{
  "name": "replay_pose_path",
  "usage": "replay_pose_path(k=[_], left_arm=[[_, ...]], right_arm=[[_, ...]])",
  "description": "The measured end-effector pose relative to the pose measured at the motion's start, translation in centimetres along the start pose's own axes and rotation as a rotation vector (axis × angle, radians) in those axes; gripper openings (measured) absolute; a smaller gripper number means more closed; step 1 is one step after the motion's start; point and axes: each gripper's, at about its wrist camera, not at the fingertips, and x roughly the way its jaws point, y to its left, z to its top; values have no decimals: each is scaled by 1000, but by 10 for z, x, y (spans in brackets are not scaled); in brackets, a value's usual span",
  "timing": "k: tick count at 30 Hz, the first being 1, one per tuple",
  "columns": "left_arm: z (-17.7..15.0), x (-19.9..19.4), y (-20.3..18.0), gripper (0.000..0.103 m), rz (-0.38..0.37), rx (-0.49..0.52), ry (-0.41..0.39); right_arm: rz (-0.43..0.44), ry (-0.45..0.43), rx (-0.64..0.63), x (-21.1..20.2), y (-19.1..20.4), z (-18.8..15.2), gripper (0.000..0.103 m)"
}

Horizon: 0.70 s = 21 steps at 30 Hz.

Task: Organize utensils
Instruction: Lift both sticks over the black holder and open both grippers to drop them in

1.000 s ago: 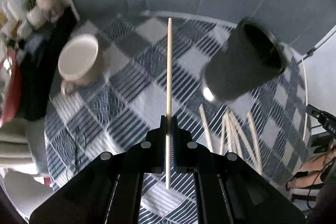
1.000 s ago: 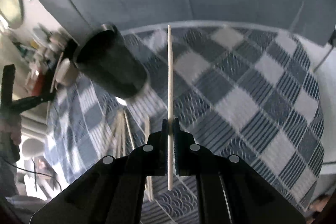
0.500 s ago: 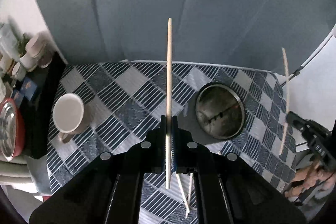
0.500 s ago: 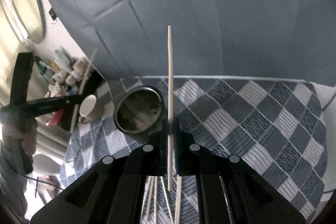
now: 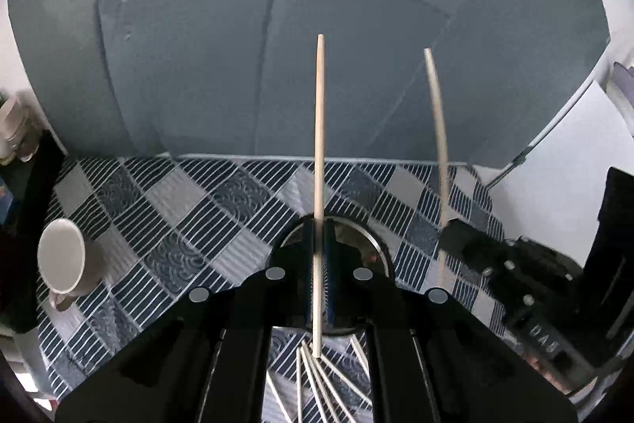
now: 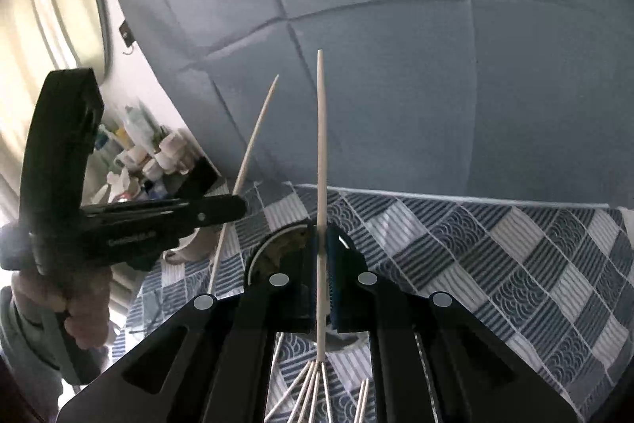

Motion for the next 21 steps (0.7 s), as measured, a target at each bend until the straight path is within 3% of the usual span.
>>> replay_pose_path(k=[14, 21], left_arm=[[-11, 33, 14, 5, -71, -4, -172], [-31, 42, 10, 5, -76, 63, -278]], right_arm=[[110, -185, 13, 37, -11, -11, 5], [141, -198, 37, 49, -22, -29, 5]])
